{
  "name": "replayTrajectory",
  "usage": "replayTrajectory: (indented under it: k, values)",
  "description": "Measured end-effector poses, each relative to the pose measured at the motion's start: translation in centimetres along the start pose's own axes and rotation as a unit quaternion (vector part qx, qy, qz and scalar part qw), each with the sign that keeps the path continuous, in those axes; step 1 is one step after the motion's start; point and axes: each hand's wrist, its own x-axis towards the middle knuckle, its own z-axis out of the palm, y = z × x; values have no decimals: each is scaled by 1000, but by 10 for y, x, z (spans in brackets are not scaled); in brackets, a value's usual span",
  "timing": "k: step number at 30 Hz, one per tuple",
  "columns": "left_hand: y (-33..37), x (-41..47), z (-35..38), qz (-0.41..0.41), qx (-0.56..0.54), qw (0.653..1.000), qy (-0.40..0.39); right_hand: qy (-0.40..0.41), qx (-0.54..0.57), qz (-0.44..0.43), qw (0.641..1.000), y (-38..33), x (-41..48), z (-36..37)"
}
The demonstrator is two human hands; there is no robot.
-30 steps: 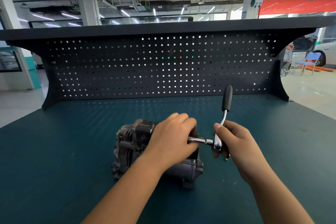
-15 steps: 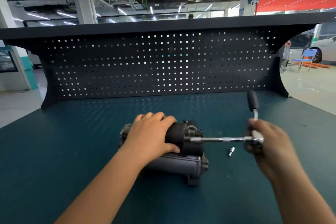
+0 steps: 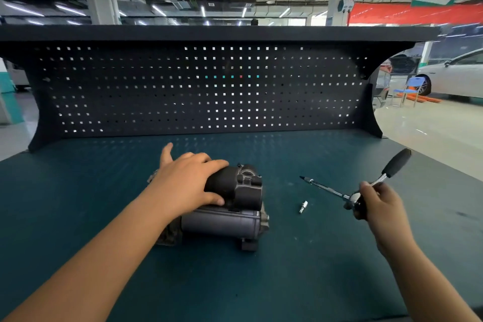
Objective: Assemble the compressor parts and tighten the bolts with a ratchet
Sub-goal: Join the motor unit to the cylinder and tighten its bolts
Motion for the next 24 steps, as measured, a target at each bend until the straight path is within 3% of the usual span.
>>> replayTrajectory:
  k: [7,11,14,19,24]
  values:
    - [0,-1,1,-3,-21,1000,-11,-11,-43,-16,999,24,10,11]
    - [-2,2,-1,2,-40,999,-11,-29,-177,-91,980,27,8,9]
    - [-7,7,-5,8,-51,998,-48,-56,-319,-157,933,29,10,7]
    - [-18,17,-16,32,-50,991,-123,-114,-553,-201,801,36,9,10]
    - [-34,18,-21,26,-34,990,-136,-123,-609,-209,755,38,6,13]
